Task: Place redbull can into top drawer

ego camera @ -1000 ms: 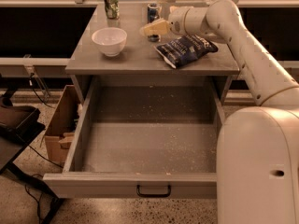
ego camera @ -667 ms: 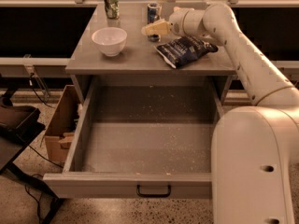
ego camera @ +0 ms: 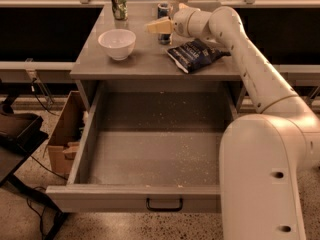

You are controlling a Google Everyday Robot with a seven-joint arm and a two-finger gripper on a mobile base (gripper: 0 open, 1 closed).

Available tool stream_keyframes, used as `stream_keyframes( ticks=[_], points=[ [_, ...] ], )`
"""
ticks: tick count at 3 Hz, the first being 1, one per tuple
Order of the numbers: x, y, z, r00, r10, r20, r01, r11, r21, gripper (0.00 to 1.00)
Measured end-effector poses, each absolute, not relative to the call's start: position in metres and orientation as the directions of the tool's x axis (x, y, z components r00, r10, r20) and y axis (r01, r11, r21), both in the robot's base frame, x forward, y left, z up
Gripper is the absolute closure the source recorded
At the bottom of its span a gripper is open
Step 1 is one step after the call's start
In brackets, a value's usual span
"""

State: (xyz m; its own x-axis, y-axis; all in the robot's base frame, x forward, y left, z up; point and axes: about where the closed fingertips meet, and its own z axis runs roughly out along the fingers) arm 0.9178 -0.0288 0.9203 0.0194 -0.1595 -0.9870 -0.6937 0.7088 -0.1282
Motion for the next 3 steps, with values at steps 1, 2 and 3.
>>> stream_keyframes(
  ticks=[1, 2, 3],
  points=[
    [0.9184, -0.0158, 0.9131, 0.003, -0.158, -0.988, -0.699, 0.705, -0.115, 0.27],
    [0.9184, -0.0158, 0.9130, 0.003, -0.158, -0.988, -0.699, 0.705, -0.115, 0.56],
    [0.9184, -0.0158, 0.9130, 0.003, -0.158, -0.988, -0.699, 0.705, -0.115, 0.80]
  ],
)
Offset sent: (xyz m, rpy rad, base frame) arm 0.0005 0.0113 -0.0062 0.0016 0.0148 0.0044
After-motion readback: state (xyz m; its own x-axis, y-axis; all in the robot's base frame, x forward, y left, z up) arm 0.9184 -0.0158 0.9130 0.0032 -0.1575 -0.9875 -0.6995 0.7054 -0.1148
